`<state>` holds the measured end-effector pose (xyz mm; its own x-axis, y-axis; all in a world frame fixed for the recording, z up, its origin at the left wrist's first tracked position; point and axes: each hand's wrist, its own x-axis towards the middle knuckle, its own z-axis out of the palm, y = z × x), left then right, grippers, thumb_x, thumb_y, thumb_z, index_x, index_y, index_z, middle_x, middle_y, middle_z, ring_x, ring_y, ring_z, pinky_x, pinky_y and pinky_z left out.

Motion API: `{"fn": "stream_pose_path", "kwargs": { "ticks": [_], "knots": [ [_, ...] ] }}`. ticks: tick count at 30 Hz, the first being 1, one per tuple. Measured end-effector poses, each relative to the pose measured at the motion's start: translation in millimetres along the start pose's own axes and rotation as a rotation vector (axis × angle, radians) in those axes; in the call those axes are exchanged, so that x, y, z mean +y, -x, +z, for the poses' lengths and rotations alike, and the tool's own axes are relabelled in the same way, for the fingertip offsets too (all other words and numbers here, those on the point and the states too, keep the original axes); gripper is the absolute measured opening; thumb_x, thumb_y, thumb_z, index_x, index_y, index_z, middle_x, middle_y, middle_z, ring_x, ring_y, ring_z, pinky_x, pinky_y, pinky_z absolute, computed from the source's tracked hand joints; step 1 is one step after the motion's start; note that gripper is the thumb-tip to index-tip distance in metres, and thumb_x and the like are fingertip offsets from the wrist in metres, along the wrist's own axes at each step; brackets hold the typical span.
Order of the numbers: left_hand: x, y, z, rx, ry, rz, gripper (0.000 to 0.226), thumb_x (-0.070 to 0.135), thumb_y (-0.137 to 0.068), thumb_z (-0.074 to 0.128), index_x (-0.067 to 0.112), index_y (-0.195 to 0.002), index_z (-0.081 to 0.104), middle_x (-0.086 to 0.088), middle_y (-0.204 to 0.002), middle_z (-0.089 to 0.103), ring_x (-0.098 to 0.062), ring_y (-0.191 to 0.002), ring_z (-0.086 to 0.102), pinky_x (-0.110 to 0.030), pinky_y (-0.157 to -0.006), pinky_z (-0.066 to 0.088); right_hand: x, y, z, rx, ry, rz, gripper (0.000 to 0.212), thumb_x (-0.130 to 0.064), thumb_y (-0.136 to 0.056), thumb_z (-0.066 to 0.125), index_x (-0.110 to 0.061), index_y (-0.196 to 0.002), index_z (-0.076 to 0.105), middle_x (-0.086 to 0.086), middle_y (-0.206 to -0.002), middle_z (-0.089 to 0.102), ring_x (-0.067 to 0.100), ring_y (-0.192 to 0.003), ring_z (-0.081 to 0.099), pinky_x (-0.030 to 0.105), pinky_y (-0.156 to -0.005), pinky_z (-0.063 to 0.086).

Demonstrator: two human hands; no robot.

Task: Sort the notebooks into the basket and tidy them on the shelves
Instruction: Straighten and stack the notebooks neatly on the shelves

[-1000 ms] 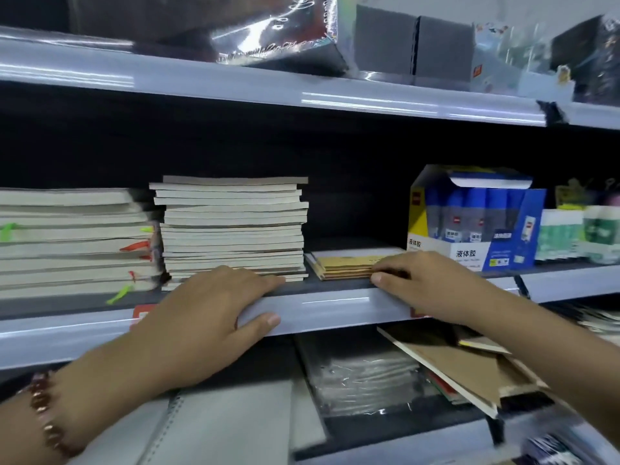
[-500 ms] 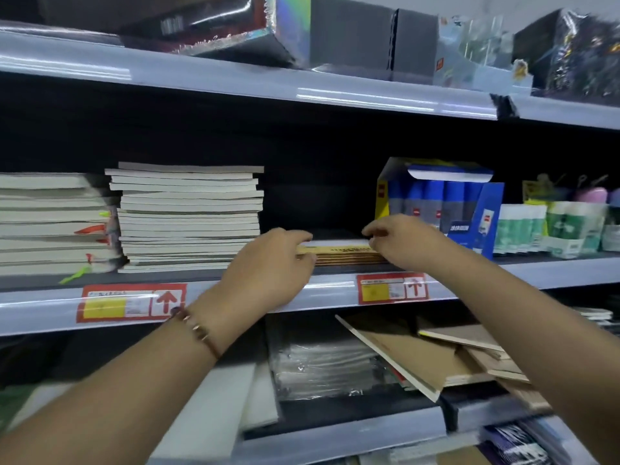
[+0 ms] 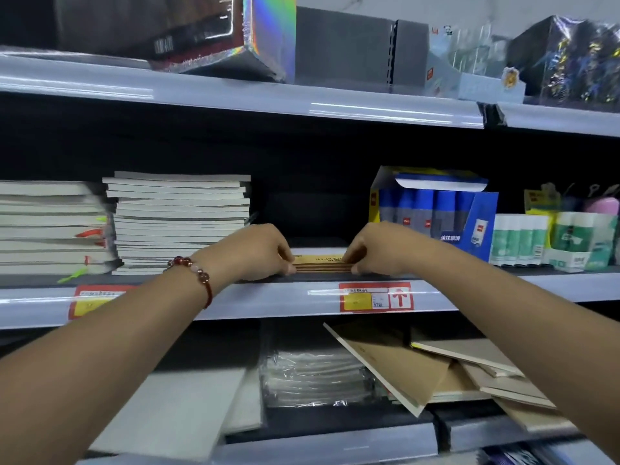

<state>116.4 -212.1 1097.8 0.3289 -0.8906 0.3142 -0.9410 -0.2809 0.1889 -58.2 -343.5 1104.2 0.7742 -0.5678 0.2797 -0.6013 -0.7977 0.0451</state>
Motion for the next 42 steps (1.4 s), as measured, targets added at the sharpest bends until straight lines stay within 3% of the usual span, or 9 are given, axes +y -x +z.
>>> {"fn": "stream_pose_path", "kwargs": {
  "ticks": [6, 10, 18, 26, 28, 31, 35, 38, 42],
  "knots": [
    [3.4, -0.4, 4.4, 0.027, -0.069, -0.001, 0.02, 0.037, -0.093, 0.065, 0.027, -0.11, 0.071, 0.008, -0.103, 0.067, -0.013, -0.094, 0.06, -0.026, -0.077, 0.043, -3.9, 0.3, 13.1, 0.094, -0.08, 0.172, 0.034, -0.046, -0.092, 0.064, -0.018, -0.111, 0.07, 0.0, -0.101, 0.068, 0.014, -0.09, 0.062, 0.029, -0.078, 0.053],
    [3.7, 4.0, 5.2, 0.046, -0.073, -0.013, 0.019, 0.032, -0.095, 0.064, 0.025, -0.111, 0.07, 0.005, -0.103, 0.064, -0.014, -0.093, 0.058, -0.026, -0.077, 0.042, -19.2, -7.8, 22.1, 0.054, -0.216, 0.224, 0.029, -0.036, -0.094, 0.058, -0.017, -0.112, 0.07, 0.002, -0.102, 0.068, 0.016, -0.09, 0.061, 0.029, -0.076, 0.052],
    [0.8, 2.1, 8.5, 0.086, -0.072, -0.042, 0.016, 0.03, -0.094, 0.065, 0.027, -0.109, 0.07, 0.008, -0.098, 0.059, -0.014, -0.093, 0.057, -0.026, -0.077, 0.042, -6.3, 9.2, 17.2, 0.157, -0.346, 0.202, 0.02, -0.03, -0.089, 0.071, -0.022, -0.106, 0.077, -0.002, -0.106, 0.07, 0.015, -0.097, 0.062, 0.027, -0.08, 0.051],
    [-1.7, 15.0, 7.4, 0.111, 0.014, -0.043, 0.021, 0.034, -0.097, 0.059, 0.029, -0.113, 0.072, 0.007, -0.108, 0.068, -0.013, -0.097, 0.061, -0.028, -0.083, 0.049, -14.0, 4.4, 12.4, 0.084, -0.25, 0.225, 0.025, -0.029, -0.091, 0.068, -0.017, -0.113, 0.073, 0.002, -0.105, 0.07, 0.018, -0.097, 0.064, 0.035, -0.09, 0.055],
    [-10.0, 28.0, 8.3, 0.211, 0.137, -0.03, 0.02, 0.037, -0.098, 0.057, 0.033, -0.111, 0.072, 0.013, -0.106, 0.067, -0.008, -0.097, 0.06, -0.027, -0.082, 0.047, -20.5, 6.7, 11.2, 0.057, -0.202, 0.241, 0.025, -0.03, -0.094, 0.062, -0.017, -0.114, 0.071, 0.002, -0.102, 0.069, 0.018, -0.094, 0.064, 0.035, -0.088, 0.056],
    [-30.2, 55.3, 5.2, 0.602, 0.428, -0.077, 0.013, 0.036, -0.097, 0.058, 0.036, -0.1, 0.07, 0.021, -0.095, 0.068, 0.001, -0.089, 0.061, -0.019, -0.073, 0.043, -43.6, 12.6, 6.4, 0.176, -0.256, 0.166, 0.035, -0.038, -0.098, 0.054, -0.02, -0.126, 0.065, 0.002, -0.115, 0.067, 0.018, -0.101, 0.061, 0.031, -0.086, 0.051],
    [-77.4, 76.8, -12.2, 1.084, 0.698, -0.302, 0.03, 0.036, -0.097, 0.055, 0.028, -0.126, 0.06, 0.008, -0.115, 0.063, -0.012, -0.103, 0.06, -0.019, -0.079, 0.045, -92.0, 2.4, -1.7, 0.32, -0.835, -0.019, 0.056, -0.046, -0.099, 0.051, -0.026, -0.15, 0.039, -0.005, -0.151, 0.045, 0.011, -0.127, 0.049, 0.025, -0.093, 0.036],
    [-104.3, 74.9, -24.5, 1.088, 0.801, -0.43, 0.044, 0.041, -0.097, 0.05, 0.028, -0.139, 0.049, 0.002, -0.129, 0.059, -0.026, -0.112, 0.06, -0.044, -0.091, 0.053, -123.8, -20.3, -3.1, 0.268, -1.195, -0.049, 0.06, -0.044, -0.098, 0.056, -0.026, -0.152, 0.036, -0.006, -0.152, 0.043, 0.013, -0.134, 0.045, 0.025, -0.096, 0.035],
    [-123.7, 71.0, -35.2, 1.009, 0.747, -0.459, 0.046, 0.039, -0.1, 0.044, 0.022, -0.142, 0.05, 0.0, -0.113, 0.064, -0.028, -0.106, 0.063, -0.041, -0.085, 0.052, -145.9, -47.9, 3.2, 0.229, -1.328, -0.089, 0.024, -0.038, -0.099, 0.058, -0.033, -0.121, 0.051, -0.018, -0.11, 0.058, 0.001, -0.098, 0.054, 0.023, -0.086, 0.037]
  ]
}}
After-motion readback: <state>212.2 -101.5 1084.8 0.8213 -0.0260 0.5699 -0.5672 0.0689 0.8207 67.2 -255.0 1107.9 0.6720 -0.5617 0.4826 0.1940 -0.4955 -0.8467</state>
